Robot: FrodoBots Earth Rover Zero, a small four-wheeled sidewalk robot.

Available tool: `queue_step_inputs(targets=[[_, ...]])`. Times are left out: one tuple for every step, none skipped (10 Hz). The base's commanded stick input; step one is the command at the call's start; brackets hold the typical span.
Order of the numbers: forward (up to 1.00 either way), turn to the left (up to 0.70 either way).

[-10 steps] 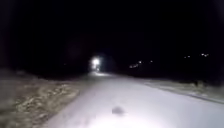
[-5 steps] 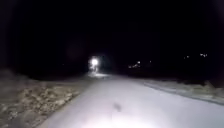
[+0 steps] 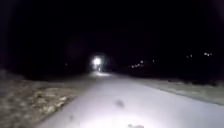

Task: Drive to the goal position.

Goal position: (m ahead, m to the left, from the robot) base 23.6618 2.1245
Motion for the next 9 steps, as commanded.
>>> queue_step_inputs(targets=[[1.00, 0.00], [1.00, 0.00], [1.00, 0.00], [1.00, 0.00], [1.00, 0.27], [1.00, 0.40], [1.00, 0.40], [1.00, 0.40], [1.00, 0.17]])
